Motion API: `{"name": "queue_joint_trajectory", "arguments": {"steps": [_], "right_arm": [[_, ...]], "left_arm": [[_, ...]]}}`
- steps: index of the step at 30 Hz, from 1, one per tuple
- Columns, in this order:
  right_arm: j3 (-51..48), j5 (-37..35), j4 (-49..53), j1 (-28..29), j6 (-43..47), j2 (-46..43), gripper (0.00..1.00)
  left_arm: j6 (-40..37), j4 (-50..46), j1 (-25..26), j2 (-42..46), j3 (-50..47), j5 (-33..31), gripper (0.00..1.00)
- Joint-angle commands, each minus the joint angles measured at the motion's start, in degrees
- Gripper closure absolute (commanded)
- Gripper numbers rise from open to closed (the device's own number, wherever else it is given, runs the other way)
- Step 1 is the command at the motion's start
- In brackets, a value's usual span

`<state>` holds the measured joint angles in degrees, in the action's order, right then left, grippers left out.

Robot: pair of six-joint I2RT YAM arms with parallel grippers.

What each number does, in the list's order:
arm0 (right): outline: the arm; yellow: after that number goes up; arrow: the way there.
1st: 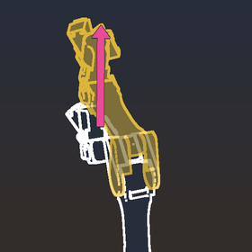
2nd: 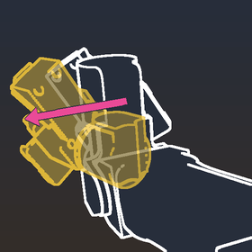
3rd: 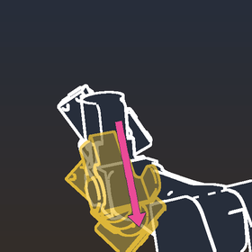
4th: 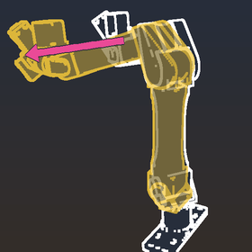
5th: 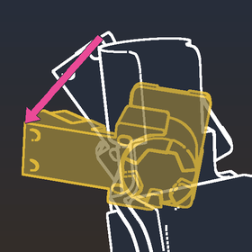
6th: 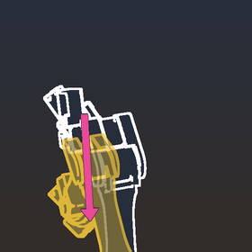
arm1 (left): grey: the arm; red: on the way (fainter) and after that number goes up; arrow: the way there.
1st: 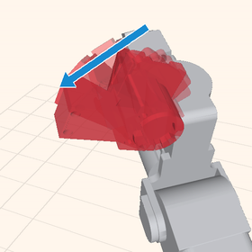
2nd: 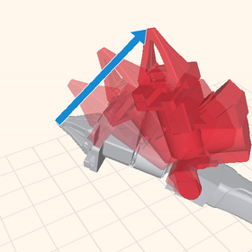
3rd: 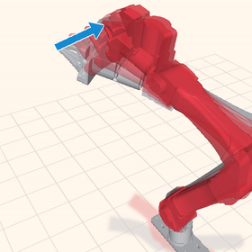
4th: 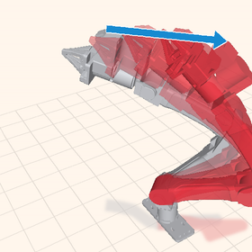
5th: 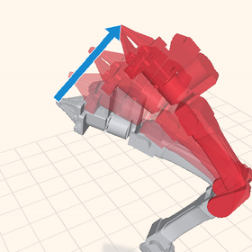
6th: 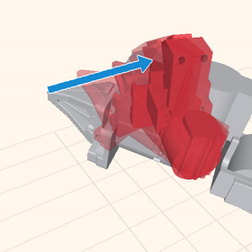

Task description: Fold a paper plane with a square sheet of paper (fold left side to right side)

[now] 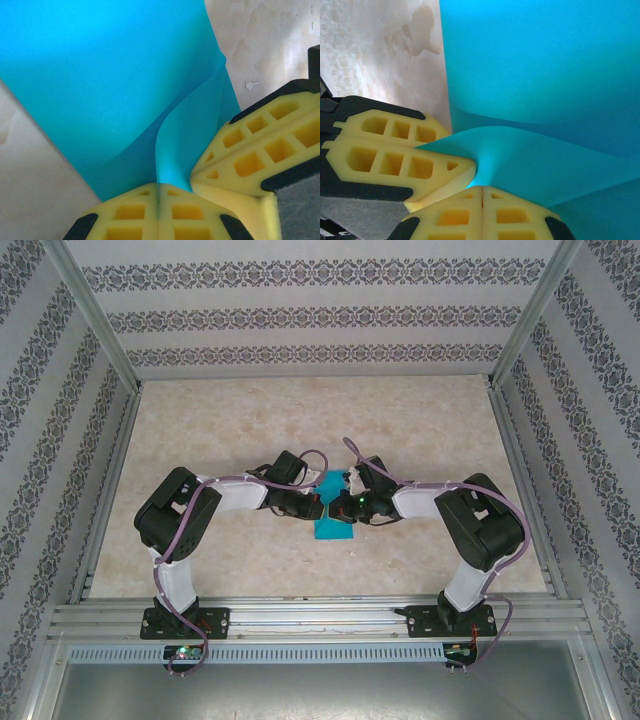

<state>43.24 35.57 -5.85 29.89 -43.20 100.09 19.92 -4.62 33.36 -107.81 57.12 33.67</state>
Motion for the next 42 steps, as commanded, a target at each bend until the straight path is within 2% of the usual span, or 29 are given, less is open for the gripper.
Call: {"name": "queue_joint_trajectory", "arguments": {"steps": [1,12,20,24,27,32,37,42], "right_arm": [[0.9,-0.7,0.8,0.5,0.5,1.2,1.0],[0.5,-2.2,4.1,0.5,1.5,2.1,1.0],[-0.1,-3.4,6.5,0.4,2.3,2.3,1.0],[-0.3,-3.4,6.5,0.4,2.4,2.1,1.0],[-0.2,-3.4,6.5,0.4,2.3,2.0,1.0],[-0.2,-3.4,6.5,0.4,2.4,1.9,1.0],[-0.2,-3.3,6.6,0.4,2.5,1.9,1.0],[-0.2,-3.3,6.7,0.4,2.6,1.9,1.0]], "left_arm": [[-1.3,-2.1,0.5,-2.2,-0.5,-2.6,1.0],[-1.2,-1.8,0.5,-1.7,-0.7,-2.0,1.0],[1.1,-1.3,-0.2,4.5,-1.4,-3.3,0.78],[2.4,-2.2,-1.4,9.9,-1.9,-3.4,0.74],[2.5,-5.1,-1.4,12.8,-1.8,-2.7,0.78],[4.7,-5.9,-0.8,15.1,-4.0,3.6,0.86],[9.0,-4.3,1.0,13.6,-5.3,8.9,0.9],[9.8,-4.0,2.1,11.0,-4.7,10.0,0.91]]}}
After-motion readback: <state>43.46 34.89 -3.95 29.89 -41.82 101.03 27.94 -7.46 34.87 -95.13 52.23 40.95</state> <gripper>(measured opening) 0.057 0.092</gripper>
